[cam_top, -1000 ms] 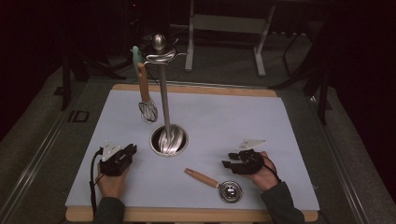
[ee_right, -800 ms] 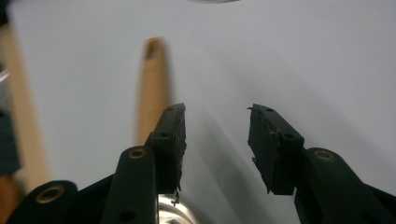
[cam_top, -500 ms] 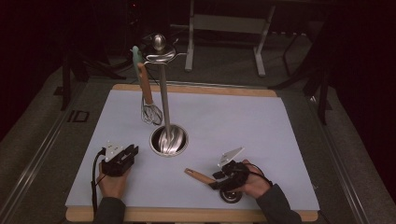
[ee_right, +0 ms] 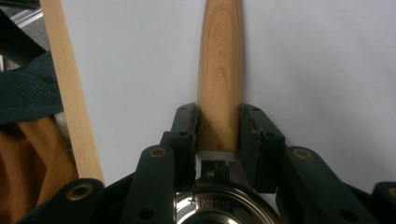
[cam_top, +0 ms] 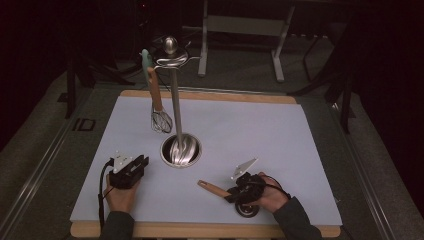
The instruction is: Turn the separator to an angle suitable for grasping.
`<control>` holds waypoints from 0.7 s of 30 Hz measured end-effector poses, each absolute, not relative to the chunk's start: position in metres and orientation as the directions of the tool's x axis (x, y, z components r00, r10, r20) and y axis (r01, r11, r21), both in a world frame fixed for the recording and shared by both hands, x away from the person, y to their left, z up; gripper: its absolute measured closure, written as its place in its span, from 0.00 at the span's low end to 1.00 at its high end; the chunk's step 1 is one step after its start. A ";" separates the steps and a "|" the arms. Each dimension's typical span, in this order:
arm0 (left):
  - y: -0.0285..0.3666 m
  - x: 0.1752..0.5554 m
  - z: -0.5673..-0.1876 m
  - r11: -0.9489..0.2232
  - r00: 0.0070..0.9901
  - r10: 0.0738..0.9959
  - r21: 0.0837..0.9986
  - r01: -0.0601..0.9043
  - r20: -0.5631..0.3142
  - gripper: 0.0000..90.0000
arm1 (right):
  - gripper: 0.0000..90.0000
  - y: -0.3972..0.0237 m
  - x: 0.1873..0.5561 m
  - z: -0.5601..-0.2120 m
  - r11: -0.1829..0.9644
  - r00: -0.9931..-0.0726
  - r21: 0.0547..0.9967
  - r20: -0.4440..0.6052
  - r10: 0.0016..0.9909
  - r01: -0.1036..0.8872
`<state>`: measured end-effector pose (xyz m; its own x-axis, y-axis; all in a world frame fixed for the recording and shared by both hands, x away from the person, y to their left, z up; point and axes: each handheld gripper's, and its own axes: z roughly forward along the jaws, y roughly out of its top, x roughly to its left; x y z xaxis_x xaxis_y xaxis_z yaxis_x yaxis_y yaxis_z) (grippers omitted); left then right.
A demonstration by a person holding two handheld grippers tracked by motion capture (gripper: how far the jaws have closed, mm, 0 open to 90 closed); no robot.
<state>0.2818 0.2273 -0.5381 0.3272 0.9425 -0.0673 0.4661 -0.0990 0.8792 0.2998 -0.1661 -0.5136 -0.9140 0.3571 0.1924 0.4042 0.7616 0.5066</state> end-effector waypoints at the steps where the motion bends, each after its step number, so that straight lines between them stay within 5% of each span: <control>1: 0.227 0.282 -0.538 -0.099 0.327 0.943 0.879 0.466 -0.067 0.83 | 0.76 -0.166 0.300 -0.514 0.755 -0.910 0.509 0.193 0.367 0.413; 10: 0.226 0.283 -0.539 -0.103 0.326 0.943 0.876 0.470 -0.064 0.83 | 0.76 -0.190 0.322 -0.513 0.672 -0.831 0.527 0.131 0.540 0.520; 21: 0.225 0.283 -0.539 -0.111 0.322 0.945 0.874 0.474 -0.054 0.82 | 0.70 -0.201 0.337 -0.509 0.694 -0.817 0.436 0.235 0.527 0.573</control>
